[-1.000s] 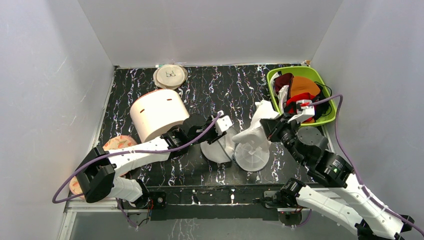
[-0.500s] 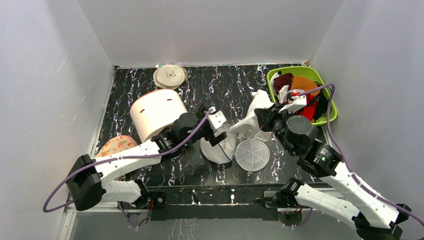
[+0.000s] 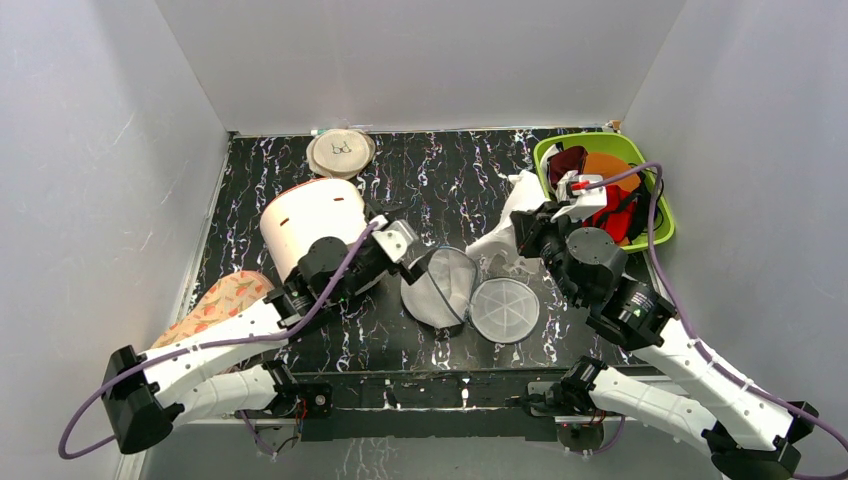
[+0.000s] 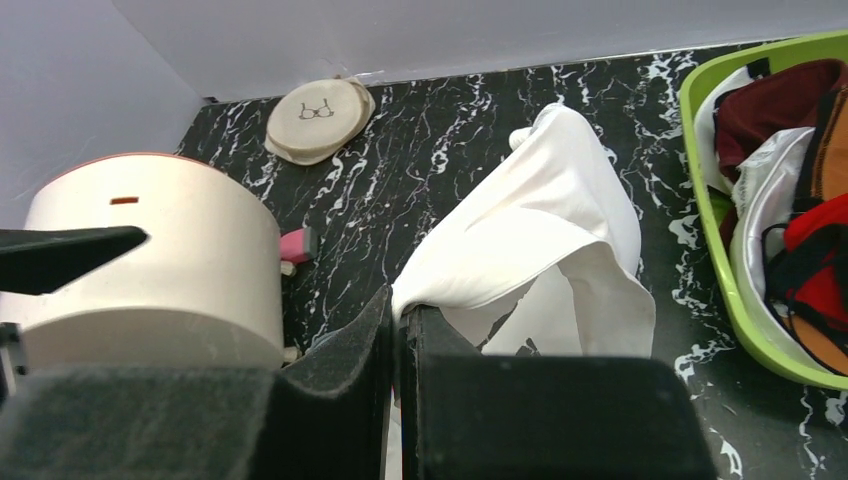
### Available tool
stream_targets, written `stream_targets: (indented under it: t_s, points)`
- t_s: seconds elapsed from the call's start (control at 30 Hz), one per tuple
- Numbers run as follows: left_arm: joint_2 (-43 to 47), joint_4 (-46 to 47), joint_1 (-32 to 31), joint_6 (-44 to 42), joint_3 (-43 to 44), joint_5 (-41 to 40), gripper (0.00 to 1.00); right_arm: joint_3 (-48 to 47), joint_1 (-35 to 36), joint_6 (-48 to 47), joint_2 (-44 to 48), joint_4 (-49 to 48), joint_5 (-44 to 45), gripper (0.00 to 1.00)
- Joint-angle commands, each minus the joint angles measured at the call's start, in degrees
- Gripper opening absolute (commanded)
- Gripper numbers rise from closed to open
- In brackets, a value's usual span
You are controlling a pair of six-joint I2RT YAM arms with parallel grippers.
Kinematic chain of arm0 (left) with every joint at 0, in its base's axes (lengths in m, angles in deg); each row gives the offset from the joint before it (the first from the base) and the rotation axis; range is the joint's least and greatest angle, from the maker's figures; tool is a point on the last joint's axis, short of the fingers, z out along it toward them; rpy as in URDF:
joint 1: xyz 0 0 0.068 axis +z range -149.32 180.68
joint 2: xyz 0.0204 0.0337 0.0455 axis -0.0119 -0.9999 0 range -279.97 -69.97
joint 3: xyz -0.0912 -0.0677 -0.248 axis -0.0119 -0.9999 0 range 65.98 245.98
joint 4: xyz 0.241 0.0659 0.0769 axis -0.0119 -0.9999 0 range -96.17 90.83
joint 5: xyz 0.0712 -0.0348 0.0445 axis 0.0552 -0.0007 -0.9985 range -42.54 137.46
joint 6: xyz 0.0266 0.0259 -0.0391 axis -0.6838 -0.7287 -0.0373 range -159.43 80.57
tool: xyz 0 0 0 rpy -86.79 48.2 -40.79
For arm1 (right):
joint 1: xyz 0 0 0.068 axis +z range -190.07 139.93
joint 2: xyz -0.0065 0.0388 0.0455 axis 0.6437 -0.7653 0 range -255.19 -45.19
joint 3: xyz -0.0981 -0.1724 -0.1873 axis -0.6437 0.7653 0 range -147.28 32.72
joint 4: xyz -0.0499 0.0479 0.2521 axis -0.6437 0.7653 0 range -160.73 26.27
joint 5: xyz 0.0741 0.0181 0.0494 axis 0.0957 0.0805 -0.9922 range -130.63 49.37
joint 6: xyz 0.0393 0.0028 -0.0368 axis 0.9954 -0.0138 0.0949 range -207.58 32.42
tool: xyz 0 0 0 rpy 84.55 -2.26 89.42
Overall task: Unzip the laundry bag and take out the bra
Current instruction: Place the bra in the bin.
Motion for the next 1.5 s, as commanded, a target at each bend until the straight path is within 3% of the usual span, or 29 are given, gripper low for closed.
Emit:
stream_targets:
  t_s: [0.0,0.13,0.33,0.47,0.6,0.73,0.83,0.97,1.2,1.47]
  points:
    - [4.49,7.27,1.79,-1.31,-2.5,-4.45,0.98,0.15,0.04,-4.17,0.91,-4.2,4.08,0.0]
    - [3.7,12.48,6.88,0.55,-3.21,-8.31,0.98,0.57,0.06,-6.55,-1.14,-5.52,6.07,0.0]
    - [-4.34,9.65,10.18,3.44,6.54,-9.57,0.98,-0.89,-0.02,-9.42,-6.58,-8.59,12.81,0.0]
    - [-7.65,12.79,11.54,1.85,9.25,-9.86,0.98,-2.82,-1.84,-11.37,-9.68,-11.79,13.77,0.0]
    - [-7.65,15.98,15.03,1.89,6.98,-9.32,0.98,-4.79,-10.5,-10.45,-12.34,-13.54,9.46,0.0]
    - [-5.62,16.47,20.07,6.13,3.71,-7.08,0.98,-7.13,-23.81,-6.3,-16.51,-14.17,-2.58,0.0]
    - [-4.53,17.01,20.5,4.19,2.11,-6.04,0.98,-8.41,-30.18,-1.11,-19.68,-15.68,-3.08,0.0]
    - [-4.7,17.17,20.5,2.38,1.38,-7.06,0.98,-8.91,-34.75,3.75,-23.04,-22.06,1.09,0.0]
    - [-4.87,16.27,20.4,1.29,0.76,-5.06,0.98,-18.35,-42.38,6.27,-34.5,-23.98,9.69,0.0]
    - [-4.65,15.54,20.42,-1.1,0.96,-3.39,0.98,-13.61,-43.23,3.53,-41.45,-38.0,9.16,0.0]
